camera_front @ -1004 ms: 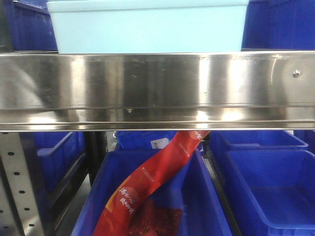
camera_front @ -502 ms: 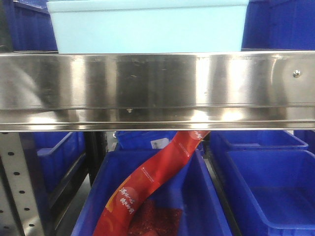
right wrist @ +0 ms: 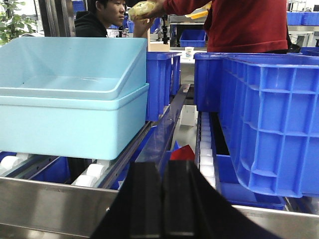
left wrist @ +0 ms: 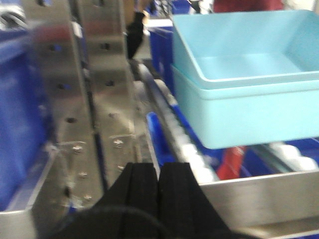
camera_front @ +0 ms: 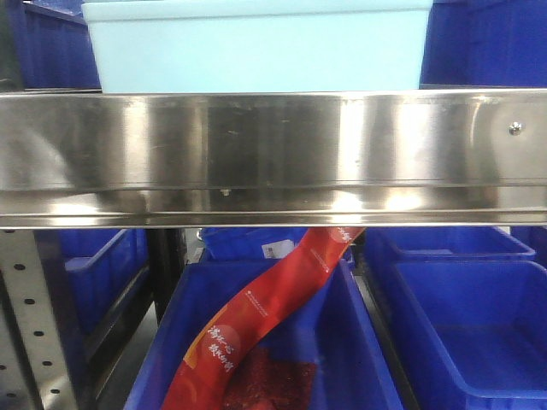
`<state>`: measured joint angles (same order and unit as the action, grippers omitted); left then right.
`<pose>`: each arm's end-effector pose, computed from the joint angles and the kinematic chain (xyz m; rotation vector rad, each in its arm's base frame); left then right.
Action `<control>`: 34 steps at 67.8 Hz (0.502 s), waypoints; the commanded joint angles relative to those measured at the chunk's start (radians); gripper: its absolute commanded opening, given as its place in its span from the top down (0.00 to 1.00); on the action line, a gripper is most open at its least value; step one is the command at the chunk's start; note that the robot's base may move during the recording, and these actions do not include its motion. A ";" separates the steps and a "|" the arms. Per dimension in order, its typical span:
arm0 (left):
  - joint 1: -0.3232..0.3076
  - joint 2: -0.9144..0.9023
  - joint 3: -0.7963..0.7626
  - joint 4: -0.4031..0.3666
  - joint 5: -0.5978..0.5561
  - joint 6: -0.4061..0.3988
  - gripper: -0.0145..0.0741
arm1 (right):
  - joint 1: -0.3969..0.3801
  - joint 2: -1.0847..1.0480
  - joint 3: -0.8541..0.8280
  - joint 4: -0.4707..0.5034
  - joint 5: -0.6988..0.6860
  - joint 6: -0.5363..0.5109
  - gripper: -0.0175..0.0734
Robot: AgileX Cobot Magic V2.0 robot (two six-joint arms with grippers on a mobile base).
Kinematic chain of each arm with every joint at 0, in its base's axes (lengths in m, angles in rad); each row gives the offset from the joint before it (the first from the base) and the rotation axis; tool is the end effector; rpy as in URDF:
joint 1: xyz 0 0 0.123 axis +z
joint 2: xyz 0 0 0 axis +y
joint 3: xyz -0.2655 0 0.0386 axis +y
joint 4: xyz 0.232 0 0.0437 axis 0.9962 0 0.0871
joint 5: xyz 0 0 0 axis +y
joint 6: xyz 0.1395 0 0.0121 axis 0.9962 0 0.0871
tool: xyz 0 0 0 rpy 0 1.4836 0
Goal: Move two blue bins to right shelf middle
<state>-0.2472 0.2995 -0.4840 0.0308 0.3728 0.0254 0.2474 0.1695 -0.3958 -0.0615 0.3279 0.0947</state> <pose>0.1139 -0.0271 0.3095 0.2428 1.6558 -0.1365 0.0987 0.0221 0.2984 -0.1518 1.5811 0.2060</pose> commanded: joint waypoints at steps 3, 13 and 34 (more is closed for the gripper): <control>0.083 -0.087 0.106 -0.074 -0.105 0.069 0.96 | -0.005 -0.005 0.004 -0.012 -0.022 -0.007 0.99; 0.106 -0.220 0.273 -0.074 -0.175 0.069 0.96 | -0.005 -0.005 0.004 -0.012 -0.022 -0.007 0.99; 0.106 -0.300 0.484 -0.091 -0.340 0.067 0.96 | -0.005 -0.005 0.004 -0.012 -0.022 -0.007 0.99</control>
<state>-0.1432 0.0070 -0.0040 -0.0420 0.0961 0.0874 0.2474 0.1695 -0.3958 -0.0615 0.3279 0.0947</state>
